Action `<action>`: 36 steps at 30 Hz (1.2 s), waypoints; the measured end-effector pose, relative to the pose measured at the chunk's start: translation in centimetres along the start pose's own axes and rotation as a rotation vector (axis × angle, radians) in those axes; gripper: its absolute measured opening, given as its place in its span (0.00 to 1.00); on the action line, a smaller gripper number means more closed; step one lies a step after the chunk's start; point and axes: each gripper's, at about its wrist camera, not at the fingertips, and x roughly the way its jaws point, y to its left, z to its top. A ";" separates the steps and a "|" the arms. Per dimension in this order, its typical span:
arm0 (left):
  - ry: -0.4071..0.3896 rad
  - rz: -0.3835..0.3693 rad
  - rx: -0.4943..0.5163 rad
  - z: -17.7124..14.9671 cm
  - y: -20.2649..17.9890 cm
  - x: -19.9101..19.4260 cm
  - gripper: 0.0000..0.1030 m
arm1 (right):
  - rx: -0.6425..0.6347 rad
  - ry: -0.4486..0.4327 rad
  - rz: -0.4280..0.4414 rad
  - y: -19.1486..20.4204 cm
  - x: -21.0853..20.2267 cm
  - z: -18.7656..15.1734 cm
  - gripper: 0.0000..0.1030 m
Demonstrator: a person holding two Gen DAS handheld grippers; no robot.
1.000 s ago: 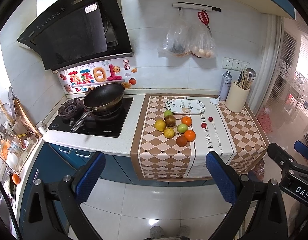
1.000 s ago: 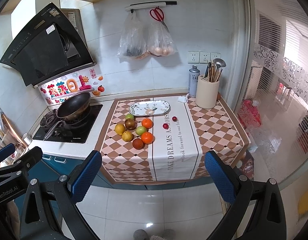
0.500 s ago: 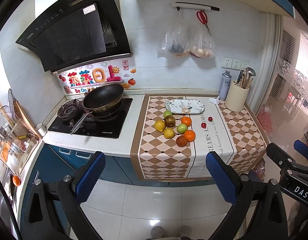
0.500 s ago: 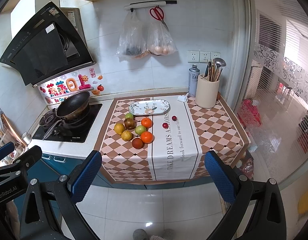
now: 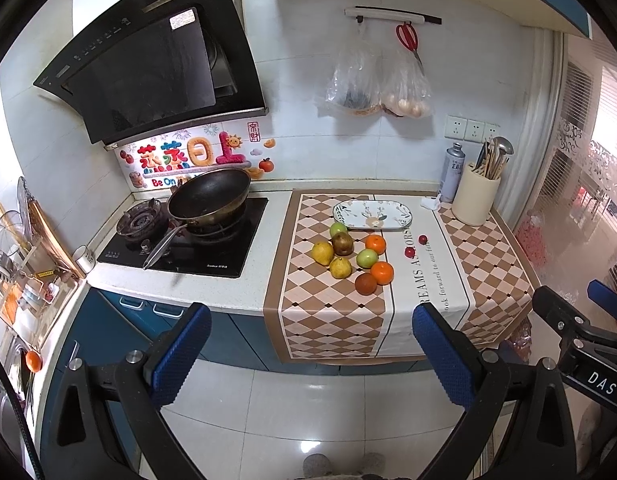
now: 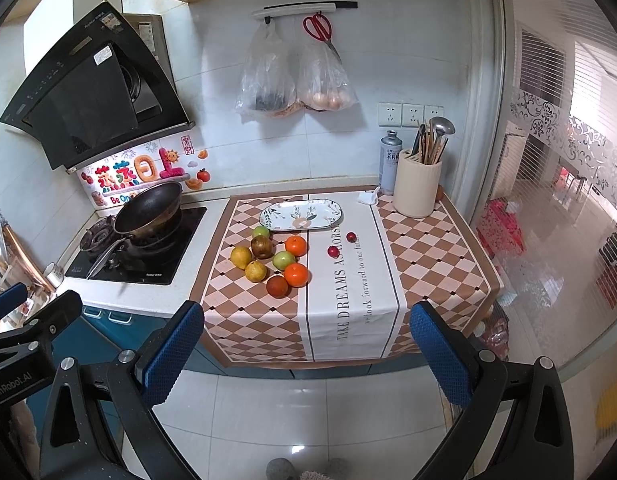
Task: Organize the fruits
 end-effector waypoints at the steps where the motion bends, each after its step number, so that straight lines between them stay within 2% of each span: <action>1: 0.000 0.000 0.001 0.0 0.0 0.0 1.00 | 0.000 0.000 0.001 0.1 0.0 0.0 1.00; 24: -0.019 0.010 0.003 0.8 0.5 0.2 1.00 | 0.031 -0.015 -0.022 0.6 0.2 0.2 1.00; 28: -0.105 0.051 0.005 1.3 1.9 1.6 1.00 | 0.057 -0.080 -0.033 1.5 0.9 0.2 1.00; 31: -0.160 0.074 0.013 1.6 3.3 3.3 1.00 | 0.031 -0.146 -0.059 2.8 2.0 0.2 1.00; 33: -0.164 0.087 0.010 1.7 4.1 4.6 1.00 | 0.012 -0.155 -0.076 3.8 3.5 0.4 1.00; 36: -0.126 0.084 -0.002 2.2 5.0 7.4 1.00 | 0.011 -0.100 -0.053 4.8 6.7 0.9 1.00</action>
